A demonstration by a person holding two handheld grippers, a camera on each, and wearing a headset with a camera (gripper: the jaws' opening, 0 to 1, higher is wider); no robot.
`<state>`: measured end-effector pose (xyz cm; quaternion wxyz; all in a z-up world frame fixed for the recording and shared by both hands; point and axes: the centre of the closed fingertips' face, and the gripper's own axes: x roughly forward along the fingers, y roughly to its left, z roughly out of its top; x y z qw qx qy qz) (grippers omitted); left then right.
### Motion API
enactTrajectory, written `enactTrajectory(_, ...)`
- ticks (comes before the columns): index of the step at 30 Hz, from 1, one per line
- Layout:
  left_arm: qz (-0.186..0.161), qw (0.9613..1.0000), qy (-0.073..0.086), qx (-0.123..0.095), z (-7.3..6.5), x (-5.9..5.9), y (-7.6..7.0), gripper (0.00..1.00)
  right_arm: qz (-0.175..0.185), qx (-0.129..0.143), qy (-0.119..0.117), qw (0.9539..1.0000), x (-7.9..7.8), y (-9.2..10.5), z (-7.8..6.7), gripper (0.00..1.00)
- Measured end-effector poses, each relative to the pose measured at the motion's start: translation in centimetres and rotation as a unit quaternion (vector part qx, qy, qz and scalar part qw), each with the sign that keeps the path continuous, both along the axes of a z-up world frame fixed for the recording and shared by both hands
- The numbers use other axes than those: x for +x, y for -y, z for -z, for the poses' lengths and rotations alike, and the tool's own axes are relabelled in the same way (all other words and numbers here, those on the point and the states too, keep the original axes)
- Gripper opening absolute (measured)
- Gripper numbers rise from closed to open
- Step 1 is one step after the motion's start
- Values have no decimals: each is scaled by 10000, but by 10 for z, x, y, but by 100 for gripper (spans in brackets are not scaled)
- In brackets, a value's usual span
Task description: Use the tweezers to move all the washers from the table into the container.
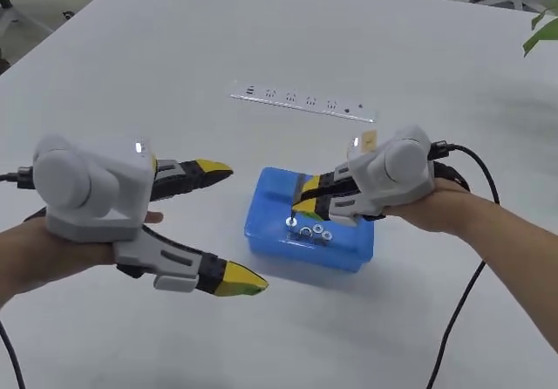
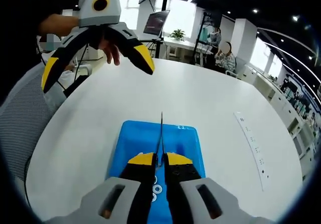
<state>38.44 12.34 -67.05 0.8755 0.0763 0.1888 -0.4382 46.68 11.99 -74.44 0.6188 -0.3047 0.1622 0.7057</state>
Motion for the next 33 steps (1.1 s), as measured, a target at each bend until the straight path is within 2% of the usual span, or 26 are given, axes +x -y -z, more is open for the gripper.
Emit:
enactTrajectory(6,52,10000,54,64,0,5,0,89,-24,-64,-3,10000,-1,1,6,8)
enactTrajectory(12,200,9996,130,178,0,17,4,80,-75,-80,18,9999,-1,1,8,8)
enactTrajectory(19,381,9982,254,393,4,33,9,60,-131,-119,51,9998,-2,2,10,8)
enactTrajectory(23,473,9973,325,448,5,42,15,51,-176,-133,77,9997,-3,2,10,8)
enactTrajectory(30,594,9943,416,784,14,57,19,28,-253,-169,163,9994,-4,2,10,8)
enactTrajectory(33,625,9920,439,1000,19,64,21,24,-284,-182,188,9993,-6,3,10,8)
